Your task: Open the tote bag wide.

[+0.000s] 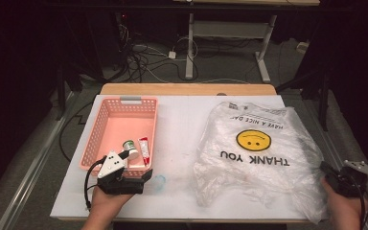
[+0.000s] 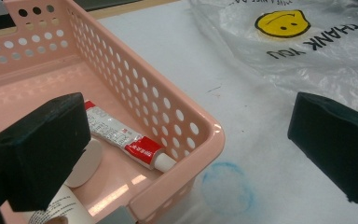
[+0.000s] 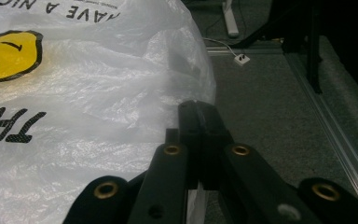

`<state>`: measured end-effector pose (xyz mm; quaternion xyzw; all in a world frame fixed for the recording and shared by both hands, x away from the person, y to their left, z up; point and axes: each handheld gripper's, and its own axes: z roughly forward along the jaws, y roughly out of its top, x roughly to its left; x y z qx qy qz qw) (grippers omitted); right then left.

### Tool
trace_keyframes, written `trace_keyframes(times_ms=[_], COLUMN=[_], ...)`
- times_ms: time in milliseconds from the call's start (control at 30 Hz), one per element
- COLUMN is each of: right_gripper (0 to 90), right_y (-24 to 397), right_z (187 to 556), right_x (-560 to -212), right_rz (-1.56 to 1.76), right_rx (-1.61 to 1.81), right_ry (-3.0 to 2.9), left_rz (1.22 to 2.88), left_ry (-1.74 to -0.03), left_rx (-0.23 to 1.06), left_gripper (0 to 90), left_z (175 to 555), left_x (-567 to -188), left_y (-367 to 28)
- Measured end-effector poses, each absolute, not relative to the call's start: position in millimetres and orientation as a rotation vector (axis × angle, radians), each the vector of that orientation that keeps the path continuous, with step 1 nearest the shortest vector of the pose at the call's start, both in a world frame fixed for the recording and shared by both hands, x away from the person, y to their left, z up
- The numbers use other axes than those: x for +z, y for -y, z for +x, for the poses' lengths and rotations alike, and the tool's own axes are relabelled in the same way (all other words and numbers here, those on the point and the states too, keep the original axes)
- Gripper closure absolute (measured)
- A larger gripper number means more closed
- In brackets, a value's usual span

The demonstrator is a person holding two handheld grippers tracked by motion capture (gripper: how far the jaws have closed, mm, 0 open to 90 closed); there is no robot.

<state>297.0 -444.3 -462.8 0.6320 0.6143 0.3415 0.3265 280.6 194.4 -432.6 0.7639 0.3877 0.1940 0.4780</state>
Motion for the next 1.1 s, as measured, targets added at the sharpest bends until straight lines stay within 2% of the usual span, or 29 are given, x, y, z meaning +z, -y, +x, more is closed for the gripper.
trace_keyframes(times_ms=[333, 400, 467, 533, 700, 733, 1100], right_gripper=[89.1, 76.6, 60.3, 53.0, 49.3, 48.6, 41.3], right_y=[450, 446, 442, 437, 410, 395, 304], right_z=[286, 286, 284, 280, 271, 270, 277], right_x=[-462, -463, -459, -451, -432, -428, -437], right_rz=[1.668, 1.651, 1.613, 1.564, 1.431, 1.381, 1.177], right_rx=[0.886, 0.92, 0.95, 0.963, 1.086, 1.134, 1.245], right_ry=[-1.576, -1.614, -1.627, -1.623, -1.709, -1.769, -2.108], left_rz=[1.86, 1.861, 1.861, 1.862, 1.852, 1.852, 1.856], left_ry=[-0.927, -0.914, -0.908, -0.903, -0.903, -0.903, -0.895], left_rx=[0.461, 0.465, 0.465, 0.463, 0.456, 0.455, 0.444], left_gripper=[0.0, 0.0, 0.0, 0.0, 0.0, 0.0, 0.0], left_z=[283, 283, 283, 283, 283, 283, 284], left_x=[-432, -430, -429, -429, -427, -427, -428], left_y=[-193, -191, -190, -189, -190, -190, -190])
